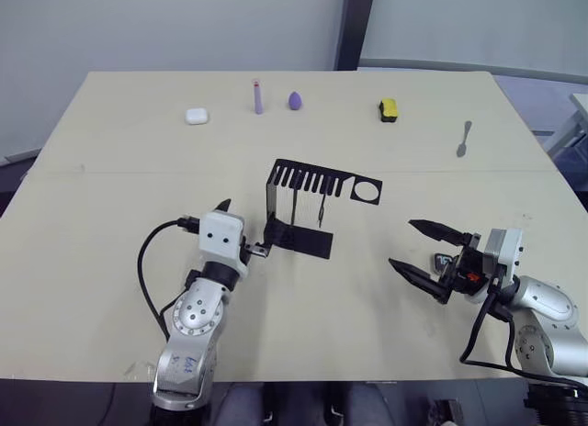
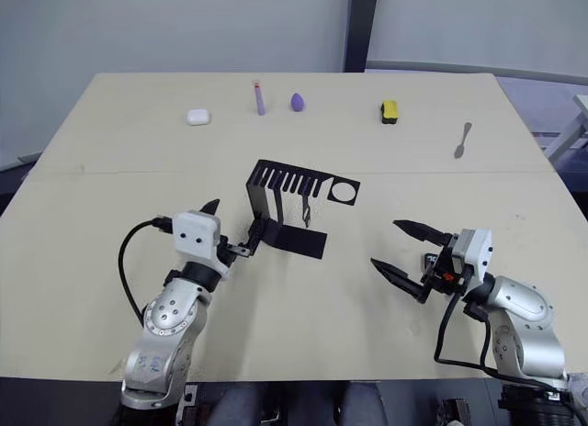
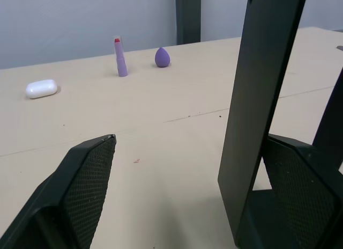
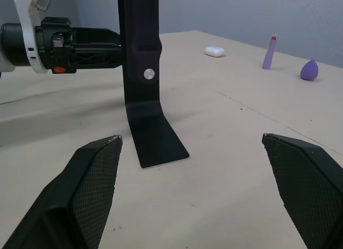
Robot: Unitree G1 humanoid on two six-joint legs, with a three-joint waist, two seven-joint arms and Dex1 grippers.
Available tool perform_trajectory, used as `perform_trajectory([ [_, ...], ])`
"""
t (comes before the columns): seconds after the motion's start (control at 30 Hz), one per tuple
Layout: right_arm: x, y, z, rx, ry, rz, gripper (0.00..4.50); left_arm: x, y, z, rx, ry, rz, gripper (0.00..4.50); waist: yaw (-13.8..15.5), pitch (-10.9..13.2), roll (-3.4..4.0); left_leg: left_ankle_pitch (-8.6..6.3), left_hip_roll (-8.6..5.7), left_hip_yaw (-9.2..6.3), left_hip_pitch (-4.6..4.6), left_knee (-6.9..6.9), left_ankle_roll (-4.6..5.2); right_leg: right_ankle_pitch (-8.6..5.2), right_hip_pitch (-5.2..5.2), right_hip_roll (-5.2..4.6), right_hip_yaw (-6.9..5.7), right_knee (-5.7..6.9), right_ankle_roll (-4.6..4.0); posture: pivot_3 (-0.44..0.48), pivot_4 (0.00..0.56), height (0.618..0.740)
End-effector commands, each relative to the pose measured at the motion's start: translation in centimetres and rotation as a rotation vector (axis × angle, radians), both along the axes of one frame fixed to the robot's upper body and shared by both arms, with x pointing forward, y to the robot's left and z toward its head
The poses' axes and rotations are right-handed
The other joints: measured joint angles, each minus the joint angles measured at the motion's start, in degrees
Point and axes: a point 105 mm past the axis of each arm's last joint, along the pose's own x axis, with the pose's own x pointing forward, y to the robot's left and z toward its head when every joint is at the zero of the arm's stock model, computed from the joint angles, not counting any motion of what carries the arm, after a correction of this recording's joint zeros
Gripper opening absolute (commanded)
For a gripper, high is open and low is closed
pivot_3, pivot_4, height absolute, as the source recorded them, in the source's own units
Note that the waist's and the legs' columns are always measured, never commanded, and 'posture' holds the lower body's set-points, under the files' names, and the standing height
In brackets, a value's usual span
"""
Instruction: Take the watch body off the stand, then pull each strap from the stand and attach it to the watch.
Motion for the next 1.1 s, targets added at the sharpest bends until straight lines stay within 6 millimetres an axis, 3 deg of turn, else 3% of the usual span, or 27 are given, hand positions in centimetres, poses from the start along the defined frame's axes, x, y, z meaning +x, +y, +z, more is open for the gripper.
perform_trajectory([
  [0.03, -0.3, 0.1, 0.8, 0.005, -0.045, -0.002, 4.44, 0.0, -0.8, 0.7, -0.022, -0.023, -0.040, 4.50, 0.0, 0.0, 0.00, 0.00, 0.00, 0.00, 0.00, -0.01, 0.00, 0.00, 0.00, 0.00, 0.00, 0.00, 0.00, 0.000, 0.150, 0.740],
  [0.53, -0.4, 0.5, 0.0, 0.014, -0.045, -0.036, 4.44, 1.8, -1.8, 0.1, 0.019, -0.036, -0.121, 4.50, 0.0, 0.0, 0.00, 0.00, -0.01, 0.00, 0.00, 0.00, 0.00, 0.00, -0.01, 0.00, -0.01, 0.03, 0.00, 0.000, 0.150, 0.740],
  [0.63, -0.6, 0.9, -0.2, 0.026, -0.044, -0.043, 4.50, 2.2, -2.2, 0.3, 0.010, -0.051, -0.142, 3.67, 0.0, 0.0, 0.00, 0.01, -0.02, 0.00, 0.00, 0.01, 0.00, 0.00, -0.02, -0.01, -0.02, 0.05, 0.00, 0.000, 0.150, 0.740],
  [0.7, -0.7, 1.1, -0.3, 0.038, -0.043, -0.048, 4.50, 2.3, -2.7, 0.3, 0.010, -0.056, -0.160, 2.80, 0.0, 0.0, 0.00, 0.01, -0.02, 0.00, -0.01, 0.01, 0.00, 0.00, -0.02, -0.01, -0.02, 0.05, 0.00, 0.000, 0.150, 0.740],
  [0.87, -0.8, 1.7, -0.5, 0.062, -0.040, -0.068, 4.50, 2.0, -3.7, 0.4, 0.011, -0.064, -0.202, 0.12, -0.1, 0.0, 0.00, 0.01, -0.02, 0.00, -0.01, 0.01, 0.00, 0.00, -0.03, -0.01, -0.01, 0.07, 0.01, 0.000, 0.150, 0.740],
  [1.1, -0.6, 3.5, -0.1, 0.125, -0.060, -0.108, 4.50, 1.9, -4.5, 0.2, 0.044, -0.052, -0.230, 0.05, -0.1, 0.0, 0.00, 0.01, -0.02, 0.00, -0.01, 0.01, 0.00, 0.00, -0.04, -0.01, -0.01, 0.09, 0.00, 0.000, 0.150, 0.740],
])
